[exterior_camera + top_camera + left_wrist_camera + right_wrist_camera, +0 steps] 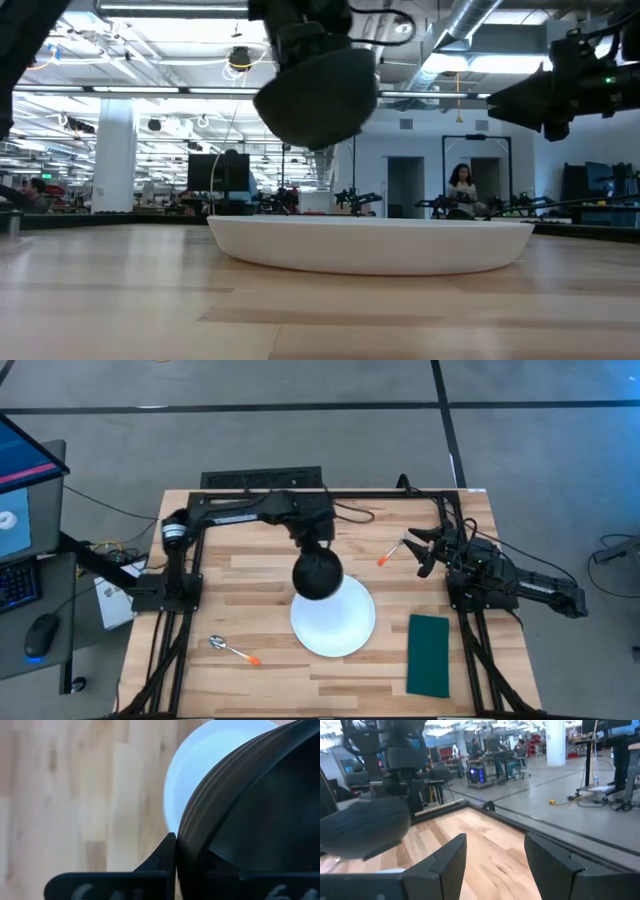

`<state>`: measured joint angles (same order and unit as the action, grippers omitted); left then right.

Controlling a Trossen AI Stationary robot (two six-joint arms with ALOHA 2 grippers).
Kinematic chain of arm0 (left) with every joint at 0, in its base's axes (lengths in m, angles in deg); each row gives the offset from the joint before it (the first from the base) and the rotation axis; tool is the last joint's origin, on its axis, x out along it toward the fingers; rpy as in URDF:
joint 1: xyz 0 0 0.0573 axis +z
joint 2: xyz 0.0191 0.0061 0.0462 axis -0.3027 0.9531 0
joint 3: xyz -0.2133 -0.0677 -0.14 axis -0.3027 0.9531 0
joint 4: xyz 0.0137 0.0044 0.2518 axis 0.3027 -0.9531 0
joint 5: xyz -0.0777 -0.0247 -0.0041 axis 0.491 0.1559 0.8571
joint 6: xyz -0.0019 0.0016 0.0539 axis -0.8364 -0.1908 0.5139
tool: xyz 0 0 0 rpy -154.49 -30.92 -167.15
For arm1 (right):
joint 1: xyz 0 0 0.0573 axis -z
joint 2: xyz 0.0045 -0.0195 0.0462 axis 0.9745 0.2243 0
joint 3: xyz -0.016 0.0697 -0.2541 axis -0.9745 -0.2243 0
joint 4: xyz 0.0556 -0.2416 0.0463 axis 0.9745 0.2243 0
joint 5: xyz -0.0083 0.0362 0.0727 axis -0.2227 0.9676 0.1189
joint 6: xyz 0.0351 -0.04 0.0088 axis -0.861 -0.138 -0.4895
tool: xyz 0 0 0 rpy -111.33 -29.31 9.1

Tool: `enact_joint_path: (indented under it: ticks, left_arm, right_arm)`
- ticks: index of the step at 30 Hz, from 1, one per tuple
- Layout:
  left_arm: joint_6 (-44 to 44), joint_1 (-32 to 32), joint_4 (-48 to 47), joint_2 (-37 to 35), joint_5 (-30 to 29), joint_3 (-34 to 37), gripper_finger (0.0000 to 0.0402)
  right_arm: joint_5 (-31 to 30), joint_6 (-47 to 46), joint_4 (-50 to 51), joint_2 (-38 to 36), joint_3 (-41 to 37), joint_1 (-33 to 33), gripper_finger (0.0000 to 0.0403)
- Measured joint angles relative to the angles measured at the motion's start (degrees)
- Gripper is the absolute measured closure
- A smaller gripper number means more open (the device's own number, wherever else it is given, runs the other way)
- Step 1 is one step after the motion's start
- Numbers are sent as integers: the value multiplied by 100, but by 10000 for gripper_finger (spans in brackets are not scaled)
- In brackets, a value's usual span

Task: Set table place
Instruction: Place the black bowl on the white plate

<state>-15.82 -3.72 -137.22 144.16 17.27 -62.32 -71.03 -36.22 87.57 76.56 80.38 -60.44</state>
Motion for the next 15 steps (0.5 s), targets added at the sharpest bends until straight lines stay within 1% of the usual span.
enact_joint_path:
  ticks: [5, 8, 12, 15]
  left_arm:
    - [158, -361, -190, 646, 14, -567, 401]
    - [183, -543, -243, 962, 9, -774, 401]
    - [207, -698, -354, 1304, 8, -869, 401]
    - [206, -744, -462, 1419, 14, -871, 401]
  right_arm:
    - [0, -2, 244, 0, 0, 0, 179]
    - [0, -2, 306, 0, 0, 0, 179]
    - [0, -4, 315, 0, 0, -1, 179]
    - [0, -4, 315, 0, 0, -1, 179]
